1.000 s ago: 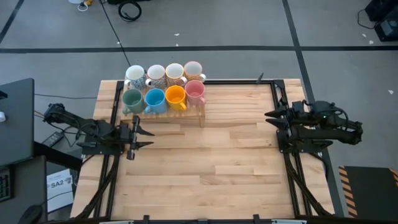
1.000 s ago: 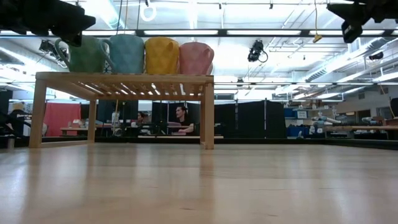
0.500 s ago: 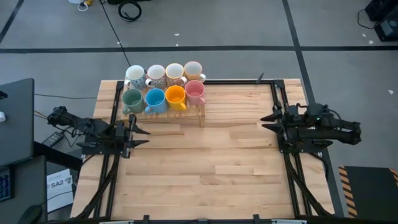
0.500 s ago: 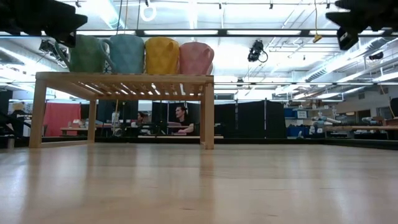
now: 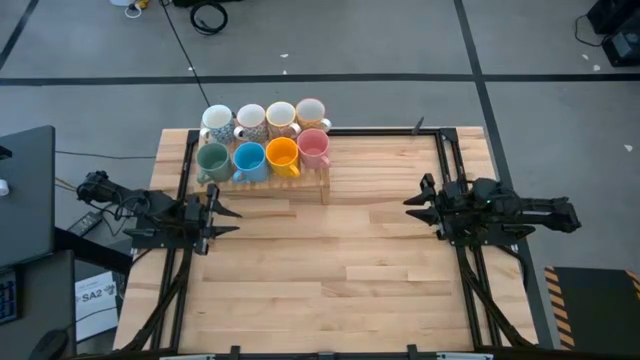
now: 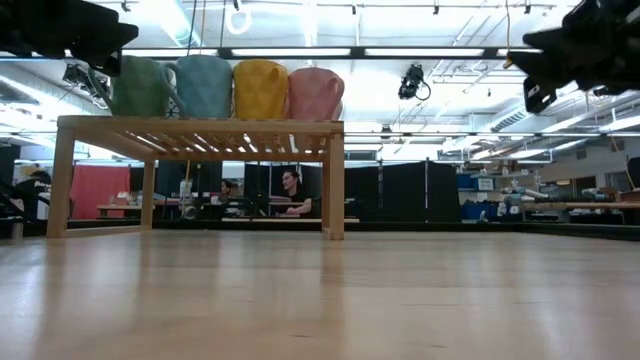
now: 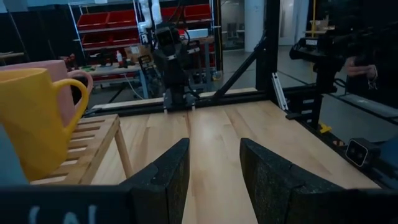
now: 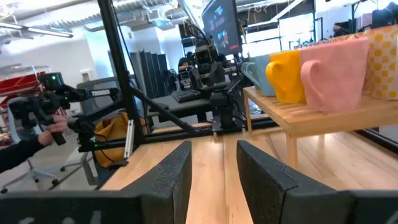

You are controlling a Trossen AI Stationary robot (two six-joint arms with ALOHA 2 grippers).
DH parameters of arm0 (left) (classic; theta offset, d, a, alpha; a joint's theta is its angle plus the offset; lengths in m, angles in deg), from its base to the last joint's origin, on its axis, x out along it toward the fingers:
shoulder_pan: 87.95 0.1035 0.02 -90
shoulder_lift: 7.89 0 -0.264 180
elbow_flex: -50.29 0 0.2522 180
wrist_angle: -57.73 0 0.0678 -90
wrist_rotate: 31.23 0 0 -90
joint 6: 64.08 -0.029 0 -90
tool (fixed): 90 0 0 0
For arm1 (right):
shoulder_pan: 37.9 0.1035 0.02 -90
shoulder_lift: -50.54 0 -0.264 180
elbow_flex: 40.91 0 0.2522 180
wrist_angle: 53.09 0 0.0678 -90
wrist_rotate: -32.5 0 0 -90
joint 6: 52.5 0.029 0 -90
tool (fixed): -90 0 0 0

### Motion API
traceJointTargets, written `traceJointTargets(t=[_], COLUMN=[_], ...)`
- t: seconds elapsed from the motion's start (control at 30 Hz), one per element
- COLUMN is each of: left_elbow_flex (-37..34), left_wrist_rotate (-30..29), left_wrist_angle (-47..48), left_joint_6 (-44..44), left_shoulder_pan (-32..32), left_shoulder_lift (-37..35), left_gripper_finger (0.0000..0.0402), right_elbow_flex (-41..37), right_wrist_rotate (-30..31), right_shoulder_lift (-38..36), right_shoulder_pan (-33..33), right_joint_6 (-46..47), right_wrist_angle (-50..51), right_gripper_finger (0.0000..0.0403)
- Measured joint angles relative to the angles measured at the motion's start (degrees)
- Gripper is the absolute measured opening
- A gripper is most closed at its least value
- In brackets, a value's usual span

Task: Place coffee mugs
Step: Return to Home Position

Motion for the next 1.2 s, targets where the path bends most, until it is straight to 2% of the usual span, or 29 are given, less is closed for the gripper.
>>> traceJointTargets(t=[0.1,0.43,0.7,0.93,1.2], left_elbow_flex=[0.0,0.0,0.0,-0.1,-10.8], left_wrist_rotate=[0.0,0.0,-0.1,-1.5,-3.4], left_wrist_angle=[0.1,1.9,3.8,9.3,-8.0], left_joint_6=[-0.2,-2.4,-2.3,4.7,2.3], left_shoulder_pan=[0.0,0.0,0.0,0.0,0.0], left_shoulder_lift=[-1.0,-3.7,-3.8,-3.8,-4.1], left_gripper_finger=[0.0148,0.0148,0.0148,0.0148,0.0148], right_elbow_flex=[-2.9,-3.0,-3.0,-3.0,-3.0], right_wrist_rotate=[0.0,0.3,7.5,9.3,9.3], right_shoulder_lift=[0.0,0.2,0.2,0.3,0.3], right_shoulder_pan=[0.0,0.0,0.0,0.0,0.0], right_joint_6=[0.0,-2.9,-4.5,-4.6,-4.6], right_wrist_angle=[-4.0,-2.2,2.7,3.5,3.4], right_gripper_finger=[0.0132,0.0132,0.0132,0.0132,0.0132])
